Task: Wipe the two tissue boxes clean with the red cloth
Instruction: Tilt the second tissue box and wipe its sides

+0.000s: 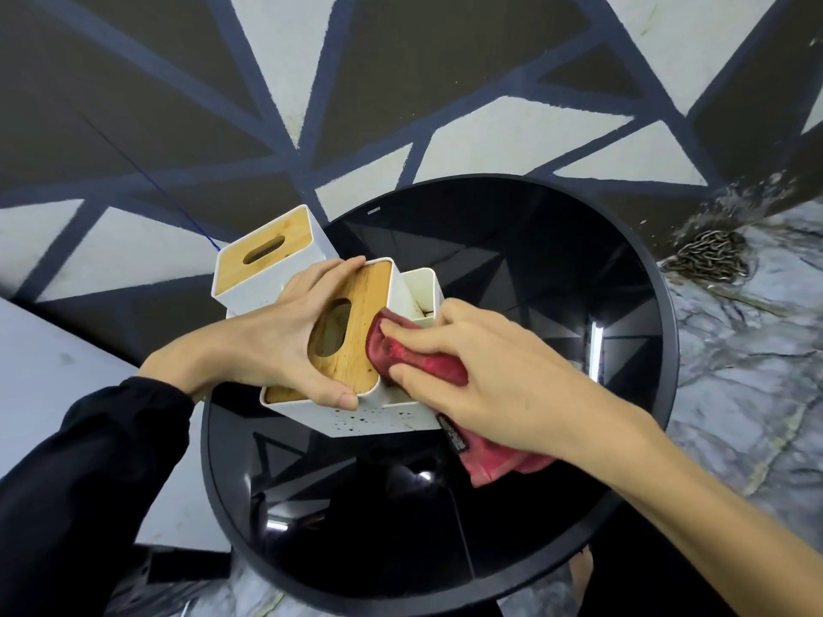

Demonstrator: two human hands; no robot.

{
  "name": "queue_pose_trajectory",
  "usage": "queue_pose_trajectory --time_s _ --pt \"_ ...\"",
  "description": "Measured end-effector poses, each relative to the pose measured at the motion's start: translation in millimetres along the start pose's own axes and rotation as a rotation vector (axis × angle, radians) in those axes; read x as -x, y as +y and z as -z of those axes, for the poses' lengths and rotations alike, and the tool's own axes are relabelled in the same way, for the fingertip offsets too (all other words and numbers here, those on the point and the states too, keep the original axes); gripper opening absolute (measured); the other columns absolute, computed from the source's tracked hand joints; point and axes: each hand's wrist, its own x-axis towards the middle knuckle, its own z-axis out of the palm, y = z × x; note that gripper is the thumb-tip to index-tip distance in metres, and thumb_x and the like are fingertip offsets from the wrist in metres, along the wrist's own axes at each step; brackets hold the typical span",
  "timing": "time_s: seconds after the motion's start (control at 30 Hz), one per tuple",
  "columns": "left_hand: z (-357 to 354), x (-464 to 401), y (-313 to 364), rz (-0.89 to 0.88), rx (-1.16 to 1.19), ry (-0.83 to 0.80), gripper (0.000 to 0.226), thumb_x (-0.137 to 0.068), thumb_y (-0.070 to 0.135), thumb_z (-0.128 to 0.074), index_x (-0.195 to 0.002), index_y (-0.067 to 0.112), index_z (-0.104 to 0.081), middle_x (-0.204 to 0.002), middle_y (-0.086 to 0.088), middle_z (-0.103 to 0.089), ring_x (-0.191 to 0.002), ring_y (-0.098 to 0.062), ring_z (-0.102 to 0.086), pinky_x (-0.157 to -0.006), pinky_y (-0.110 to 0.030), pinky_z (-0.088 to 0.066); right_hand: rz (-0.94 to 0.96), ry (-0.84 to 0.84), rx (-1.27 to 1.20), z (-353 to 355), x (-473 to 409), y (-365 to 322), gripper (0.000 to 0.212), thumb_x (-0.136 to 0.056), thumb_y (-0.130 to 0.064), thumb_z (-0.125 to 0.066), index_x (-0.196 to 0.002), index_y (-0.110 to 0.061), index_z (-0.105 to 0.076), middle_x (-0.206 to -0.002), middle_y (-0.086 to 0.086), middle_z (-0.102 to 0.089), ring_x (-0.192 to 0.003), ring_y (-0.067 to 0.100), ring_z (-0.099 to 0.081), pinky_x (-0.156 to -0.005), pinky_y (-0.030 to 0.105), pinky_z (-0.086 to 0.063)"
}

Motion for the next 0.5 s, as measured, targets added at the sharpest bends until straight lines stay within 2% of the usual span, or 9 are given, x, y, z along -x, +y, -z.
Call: queue_pose_trajectory --time_s 0.13,0.2,0.27,0.33,0.4,0.5 --pt "0.3 0.1 0.0 0.009 0.002 -0.002 0.153 -0.04 0.095 -0.077 -0.158 0.059 0.013 -0.162 0.035 0.001 -0.154 -0.004 -0.009 -0.123 -0.037 -0.024 -0.012 0.004 0.059 -1.3 6.4 -5.4 0.047 -0.101 -0.06 -0.045 -0.148 -0.054 -0.045 -0.104 -0.011 -0.048 -0.093 0.015 -0.059 -0.079 0.034 -0.05" --pt "1.0 1.0 -0.2 0.005 0.007 0.003 0.153 -0.04 0.094 -0.078 -0.158 0.059 0.012 -0.161 0.035 0.0 -0.154 -0.003 -0.01 -0.122 -0.035 -0.024 -0.048 0.039 0.084 -0.1 -2.5 -2.8 0.043 -0.102 -0.058 -0.045 -0.143 -0.051 -0.052 -0.101 -0.009 -0.046 -0.092 0.019 -0.058 -0.075 0.035 -0.045" --pt "1.2 1.8 1.0 0.001 0.005 0.003 0.152 -0.041 0.093 -0.079 -0.158 0.059 0.012 -0.16 0.035 -0.001 -0.153 -0.001 -0.012 -0.121 -0.033 -0.025 -0.093 0.08 0.106 2.2 -19.1 3.3 0.034 -0.102 -0.057 -0.046 -0.13 -0.046 -0.061 -0.096 -0.006 -0.045 -0.091 0.024 -0.058 -0.072 0.036 -0.04" --pt "1.8 1.7 1.6 0.005 0.0 -0.001 0.152 -0.04 0.096 -0.077 -0.158 0.059 0.012 -0.16 0.035 -0.002 -0.152 -0.002 -0.013 -0.12 -0.033 -0.025 -0.136 0.101 0.092 8.7 -40.0 10.1 0.025 -0.102 -0.054 -0.049 -0.107 -0.038 -0.067 -0.091 -0.005 -0.049 -0.089 0.025 -0.058 -0.072 0.035 -0.036" --pt "2.2 1.6 1.9 0.004 -0.005 -0.003 0.151 -0.041 0.095 -0.077 -0.158 0.059 0.012 -0.16 0.035 -0.003 -0.152 -0.001 -0.013 -0.12 -0.032 -0.024 -0.151 0.091 0.049 15.6 -54.4 15.2 0.029 -0.101 -0.05 -0.052 -0.085 -0.031 -0.066 -0.082 -0.006 -0.055 -0.081 0.022 -0.058 -0.07 0.035 -0.038" --pt "1.7 1.5 3.1 0.002 -0.011 0.001 0.15 -0.044 0.086 -0.081 -0.159 0.057 0.012 -0.158 0.036 -0.003 -0.15 0.002 -0.013 -0.119 -0.03 -0.023 -0.118 0.076 -0.022 16.2 -54.4 20.3 0.031 -0.101 -0.048 -0.054 -0.079 -0.03 -0.067 -0.076 -0.007 -0.058 -0.077 0.016 -0.056 -0.07 0.036 -0.045"
